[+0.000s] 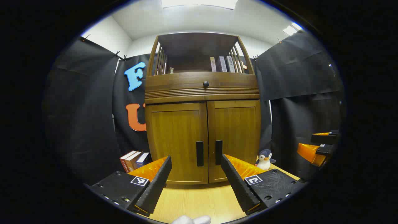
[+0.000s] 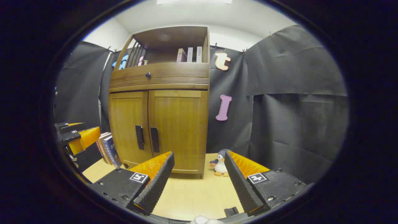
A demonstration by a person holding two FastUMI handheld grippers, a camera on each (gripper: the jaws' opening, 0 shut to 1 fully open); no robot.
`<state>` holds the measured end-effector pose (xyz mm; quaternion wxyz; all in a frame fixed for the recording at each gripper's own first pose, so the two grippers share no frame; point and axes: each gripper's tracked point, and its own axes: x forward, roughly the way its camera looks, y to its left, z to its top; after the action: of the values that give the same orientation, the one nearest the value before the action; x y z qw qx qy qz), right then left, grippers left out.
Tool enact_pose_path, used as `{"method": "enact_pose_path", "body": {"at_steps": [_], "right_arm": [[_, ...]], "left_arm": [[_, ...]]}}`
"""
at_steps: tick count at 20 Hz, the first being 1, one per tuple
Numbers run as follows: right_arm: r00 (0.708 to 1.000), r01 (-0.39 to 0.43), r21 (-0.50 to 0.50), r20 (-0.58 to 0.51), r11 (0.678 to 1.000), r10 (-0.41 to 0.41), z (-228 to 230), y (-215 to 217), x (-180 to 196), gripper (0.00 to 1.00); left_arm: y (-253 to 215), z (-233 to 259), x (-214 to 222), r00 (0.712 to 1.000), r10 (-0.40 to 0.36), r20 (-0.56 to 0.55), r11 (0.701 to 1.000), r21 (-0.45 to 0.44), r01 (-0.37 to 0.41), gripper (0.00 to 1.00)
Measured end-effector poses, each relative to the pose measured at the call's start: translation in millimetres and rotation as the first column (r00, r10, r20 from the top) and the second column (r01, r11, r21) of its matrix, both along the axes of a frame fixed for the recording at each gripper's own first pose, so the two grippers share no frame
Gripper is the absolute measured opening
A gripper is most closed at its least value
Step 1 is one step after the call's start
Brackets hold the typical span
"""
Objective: Open the right door of the double-door shoe cabinet with the right hand, and open the left door with the left hand.
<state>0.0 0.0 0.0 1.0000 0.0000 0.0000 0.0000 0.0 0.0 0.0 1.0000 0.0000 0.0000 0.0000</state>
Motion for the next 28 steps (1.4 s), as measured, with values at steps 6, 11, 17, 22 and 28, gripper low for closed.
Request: {"method": "enact_pose_path", "body": {"at_steps": [6, 11, 17, 22, 28], "right_arm": [[1.0, 0.001, -0.007, -0.009, 1.0, -0.002, -5.5, 5.0, -1.2, 1.0], [1.0, 0.004, 0.0, -0.004, 1.0, -0.004, -4.3, 7.0, -3.9, 1.0], [1.0, -0.001, -0.014, 0.001, 1.0, 0.001, -4.5, 13.0, -8.5, 1.0], [1.0, -0.006, -0.002, -0.001, 1.0, 0.006, -9.3, 14.8, -9.0, 1.0], [0.999, -0.033, 0.0, 0.004, 0.999, 0.033, -4.8, 30.6, 7.0, 1.0]], "left_arm": [[5.4, -3.5, -0.3, 1.0, -0.001, -0.001, 1.0, 0.018, 0.001, 0.96], [11.1, -3.6, -3.0, 1.0, 0.002, 0.004, 1.0, 0.017, -0.002, 0.96], [19.9, -1.5, -8.7, 1.0, 0.021, 0.015, 1.0, 0.016, -0.021, 0.96], [22.4, -0.6, -14.3, 1.0, 0.022, 0.014, 0.999, 0.028, -0.023, 0.96], [26.7, -0.8, -23.2, 0.999, 0.032, 0.01, 0.999, 0.025, -0.032, 0.96]]}}
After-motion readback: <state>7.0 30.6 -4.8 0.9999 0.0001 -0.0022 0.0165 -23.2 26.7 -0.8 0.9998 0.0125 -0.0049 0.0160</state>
